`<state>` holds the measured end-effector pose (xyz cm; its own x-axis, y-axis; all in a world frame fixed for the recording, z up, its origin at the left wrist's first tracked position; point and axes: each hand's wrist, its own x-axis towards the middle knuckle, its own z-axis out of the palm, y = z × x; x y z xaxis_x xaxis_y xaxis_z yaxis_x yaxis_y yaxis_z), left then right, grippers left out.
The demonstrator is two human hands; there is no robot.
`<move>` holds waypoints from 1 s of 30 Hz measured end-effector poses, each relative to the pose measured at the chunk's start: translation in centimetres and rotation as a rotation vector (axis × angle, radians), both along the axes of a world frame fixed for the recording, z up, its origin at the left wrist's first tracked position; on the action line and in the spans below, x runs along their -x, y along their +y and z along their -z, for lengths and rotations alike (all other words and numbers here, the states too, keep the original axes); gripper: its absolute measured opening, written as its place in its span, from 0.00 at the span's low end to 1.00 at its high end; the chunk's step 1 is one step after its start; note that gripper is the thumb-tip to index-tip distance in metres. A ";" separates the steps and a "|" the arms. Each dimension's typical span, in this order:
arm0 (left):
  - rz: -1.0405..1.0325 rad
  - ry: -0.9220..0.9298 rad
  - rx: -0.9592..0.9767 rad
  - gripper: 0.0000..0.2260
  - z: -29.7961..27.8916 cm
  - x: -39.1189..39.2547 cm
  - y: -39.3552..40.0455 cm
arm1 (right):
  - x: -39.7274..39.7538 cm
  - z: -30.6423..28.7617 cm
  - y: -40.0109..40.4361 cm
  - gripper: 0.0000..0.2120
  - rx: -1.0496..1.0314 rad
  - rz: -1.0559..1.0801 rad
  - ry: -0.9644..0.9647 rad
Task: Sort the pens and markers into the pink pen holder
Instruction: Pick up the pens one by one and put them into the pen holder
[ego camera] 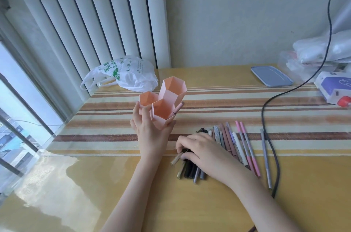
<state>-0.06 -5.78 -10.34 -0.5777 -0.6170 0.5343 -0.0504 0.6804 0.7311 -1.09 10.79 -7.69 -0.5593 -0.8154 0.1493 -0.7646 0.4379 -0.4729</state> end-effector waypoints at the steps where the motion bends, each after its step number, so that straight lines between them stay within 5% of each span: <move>1: 0.015 0.005 0.000 0.29 0.0 0.0 0.0 | -0.2 -0.1 -0.1 0.04 0.044 -0.003 0.025; 9: 0.076 -0.018 0.145 0.28 0.0 -0.1 0.6 | 0.1 -0.9 -0.2 0.18 0.993 0.111 -0.028; 15: 0.126 -0.077 0.256 0.31 0.0 -0.1 0.6 | -0.7 -2.0 0.3 0.18 1.345 0.266 -0.136; 24: 0.161 -0.071 0.301 0.32 0.1 -0.2 0.6 | -0.5 -1.1 -0.5 0.24 1.283 0.378 -0.025; 30: 0.156 -0.064 0.285 0.32 0.1 -0.1 0.9 | 0.1 0.6 -1.0 0.02 0.985 0.353 0.207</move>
